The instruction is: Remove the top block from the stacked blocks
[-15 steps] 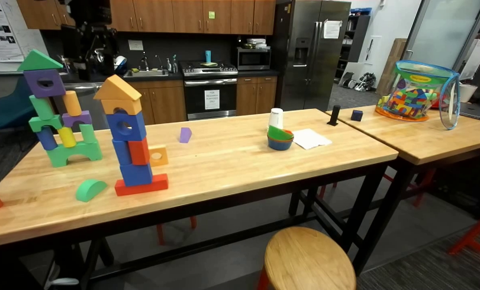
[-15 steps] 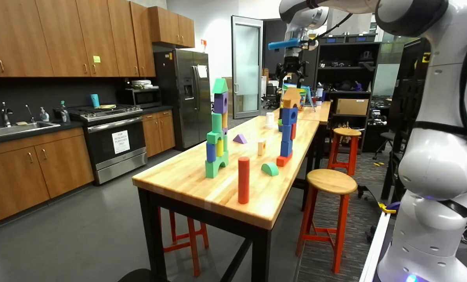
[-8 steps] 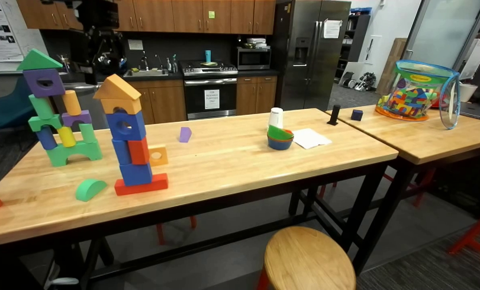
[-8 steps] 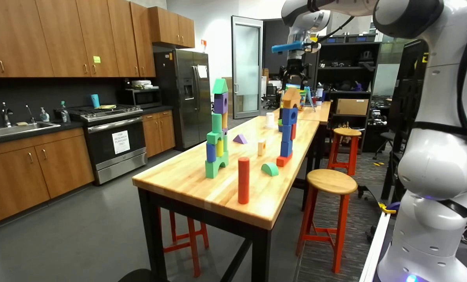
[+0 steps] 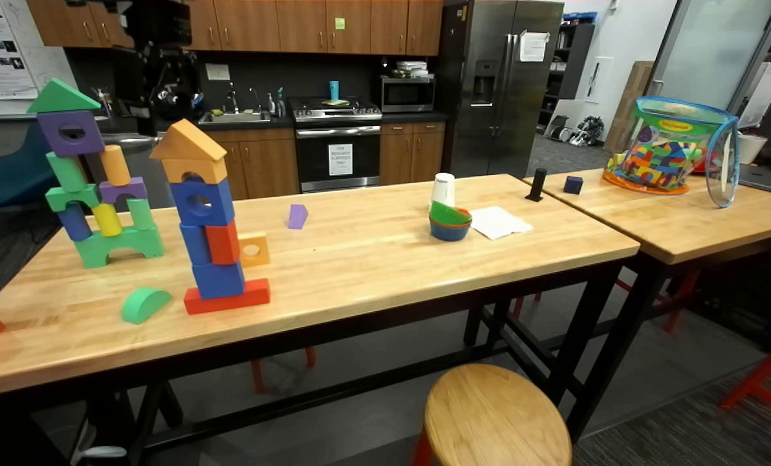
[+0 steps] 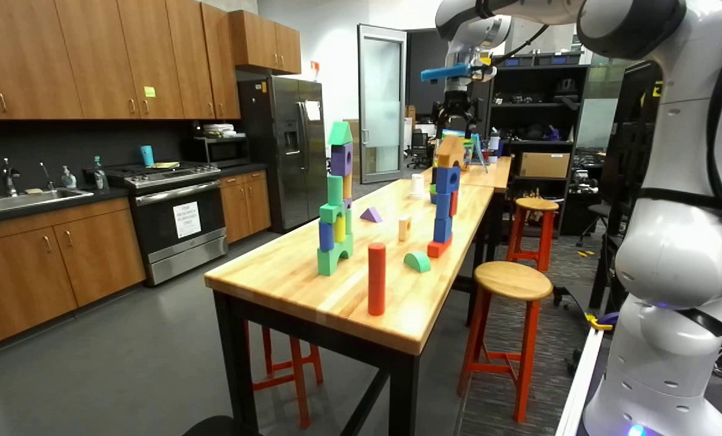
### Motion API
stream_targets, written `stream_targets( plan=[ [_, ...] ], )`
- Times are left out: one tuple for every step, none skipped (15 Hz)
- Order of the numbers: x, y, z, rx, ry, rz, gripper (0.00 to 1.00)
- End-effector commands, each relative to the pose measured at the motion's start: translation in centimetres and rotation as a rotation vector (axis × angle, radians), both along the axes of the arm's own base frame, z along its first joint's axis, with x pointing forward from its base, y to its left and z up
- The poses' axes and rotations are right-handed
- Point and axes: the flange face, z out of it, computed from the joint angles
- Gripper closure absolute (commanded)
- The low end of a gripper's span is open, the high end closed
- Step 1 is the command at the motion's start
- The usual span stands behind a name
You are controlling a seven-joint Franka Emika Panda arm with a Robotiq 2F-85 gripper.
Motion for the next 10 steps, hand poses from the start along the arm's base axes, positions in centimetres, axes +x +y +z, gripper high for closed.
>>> stream_targets(
  plan=[
    [0.06,-0.23,0.44,0.009,-0.002,0.01,0.0],
    [0.02,-0.39,0.33,0.009,0.0,0.008,0.0],
    [-0.02,-0.48,0.28,0.011,0.001,0.007,0.0],
    [-0.03,-0.52,0.25,0.012,0.001,0.005,0.0],
    [-0.06,-0.51,0.21,0.012,0.002,0.005,0.0],
    [-0.04,-0.51,0.15,0.012,0.003,0.006,0.0],
    [-0.01,-0.54,0.06,0.013,0.005,0.006,0.0],
    [0.01,-0.58,0.01,0.014,0.006,0.006,0.0],
    [0.04,-0.59,-0.02,0.013,0.006,0.006,0.0],
    [0.07,-0.6,-0.06,0.014,0.007,0.006,0.0]
  ],
)
